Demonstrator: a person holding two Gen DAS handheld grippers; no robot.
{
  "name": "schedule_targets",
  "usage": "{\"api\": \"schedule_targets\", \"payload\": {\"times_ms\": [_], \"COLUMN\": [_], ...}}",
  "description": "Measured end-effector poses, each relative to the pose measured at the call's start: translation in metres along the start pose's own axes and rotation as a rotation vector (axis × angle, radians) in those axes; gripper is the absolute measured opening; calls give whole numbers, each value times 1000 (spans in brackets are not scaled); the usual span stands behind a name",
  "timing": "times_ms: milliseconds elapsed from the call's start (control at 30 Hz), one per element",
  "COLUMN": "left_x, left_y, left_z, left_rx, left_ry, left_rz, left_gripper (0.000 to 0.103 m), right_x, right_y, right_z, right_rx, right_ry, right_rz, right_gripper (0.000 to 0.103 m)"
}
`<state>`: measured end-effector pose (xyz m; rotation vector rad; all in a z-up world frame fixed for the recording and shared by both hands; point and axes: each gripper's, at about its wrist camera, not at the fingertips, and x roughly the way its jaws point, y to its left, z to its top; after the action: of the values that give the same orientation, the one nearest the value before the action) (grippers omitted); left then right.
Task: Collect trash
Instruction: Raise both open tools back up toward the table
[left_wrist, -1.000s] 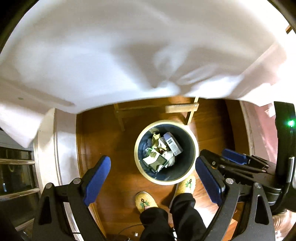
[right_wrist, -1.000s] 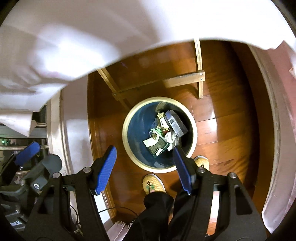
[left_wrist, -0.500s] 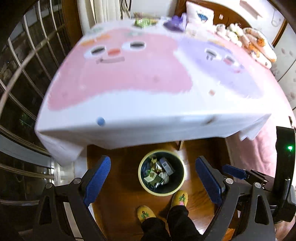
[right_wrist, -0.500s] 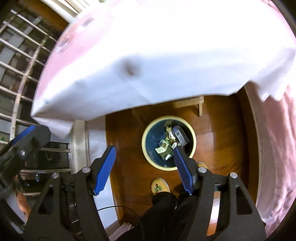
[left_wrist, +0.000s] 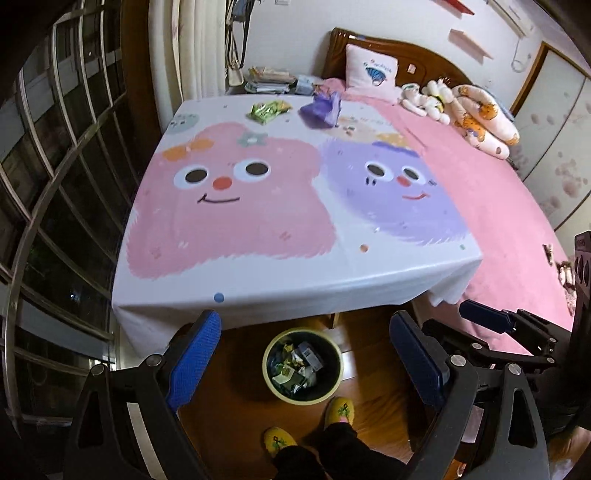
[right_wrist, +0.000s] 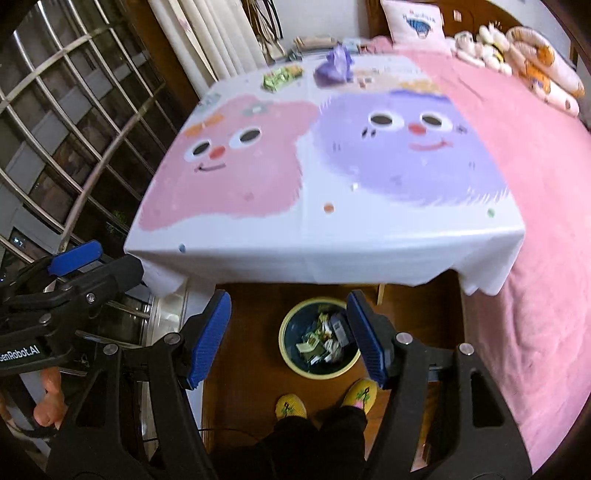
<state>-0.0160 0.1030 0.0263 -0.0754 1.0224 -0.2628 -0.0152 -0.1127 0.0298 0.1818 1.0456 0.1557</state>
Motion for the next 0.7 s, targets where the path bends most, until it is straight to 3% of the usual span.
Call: {"api": "schedule_targets", "payload": {"times_ms": [367, 700], "left_x": [-39, -33], "left_y": [14, 31], "left_z": [27, 61], "left_rx": [8, 23], "left_ry": [-66, -120], "left_rz": [4, 34], "left_gripper": [94, 94], "right_x": [-29, -10], "right_y": [27, 22], "right_z": [25, 68], "right_rx": [-32, -39], "right_ry": [-81, -118], "right_rz": [-21, -20], "right_gripper": [63, 63]}}
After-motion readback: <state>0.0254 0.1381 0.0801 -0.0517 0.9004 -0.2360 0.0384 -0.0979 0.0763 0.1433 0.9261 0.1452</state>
